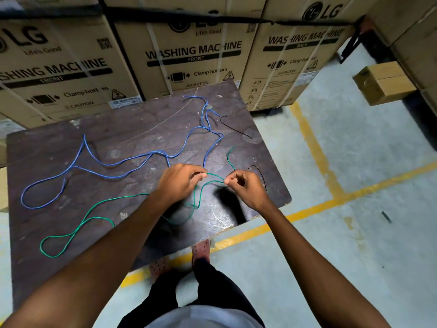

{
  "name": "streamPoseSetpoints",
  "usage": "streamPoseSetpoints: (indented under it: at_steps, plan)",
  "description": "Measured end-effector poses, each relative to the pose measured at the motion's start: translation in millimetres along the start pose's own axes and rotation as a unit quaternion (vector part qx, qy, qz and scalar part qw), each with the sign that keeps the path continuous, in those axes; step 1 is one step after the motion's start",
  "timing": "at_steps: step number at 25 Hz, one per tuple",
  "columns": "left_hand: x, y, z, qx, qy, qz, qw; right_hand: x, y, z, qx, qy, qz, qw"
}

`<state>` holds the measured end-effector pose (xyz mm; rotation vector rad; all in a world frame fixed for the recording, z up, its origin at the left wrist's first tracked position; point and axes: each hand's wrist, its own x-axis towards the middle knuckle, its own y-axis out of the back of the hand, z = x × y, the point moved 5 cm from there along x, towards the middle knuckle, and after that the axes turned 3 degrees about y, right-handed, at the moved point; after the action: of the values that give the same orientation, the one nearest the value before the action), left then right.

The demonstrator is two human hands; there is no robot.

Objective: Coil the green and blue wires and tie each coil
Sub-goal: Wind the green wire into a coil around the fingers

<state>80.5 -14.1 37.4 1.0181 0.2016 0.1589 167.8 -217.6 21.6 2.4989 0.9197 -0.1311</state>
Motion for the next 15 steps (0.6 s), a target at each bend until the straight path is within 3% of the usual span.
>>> streamPoseSetpoints:
  at_steps: [4, 9, 15]
  plan:
    - [-1, 45, -16, -0.085, -0.013, 0.033, 0.996, -10, 5, -41, 0.109, 0.001, -0.053, 0.993]
    - [-1, 106, -5, -0.171, -0.056, 0.078, 0.981, -13, -15, -104, 0.119, 0.061, -0.219, 0.966]
    - [-4, 168, 3, -0.227, -0.054, 0.130, 0.964, -16, -28, -194, 0.224, 0.068, -0.286, 0.929]
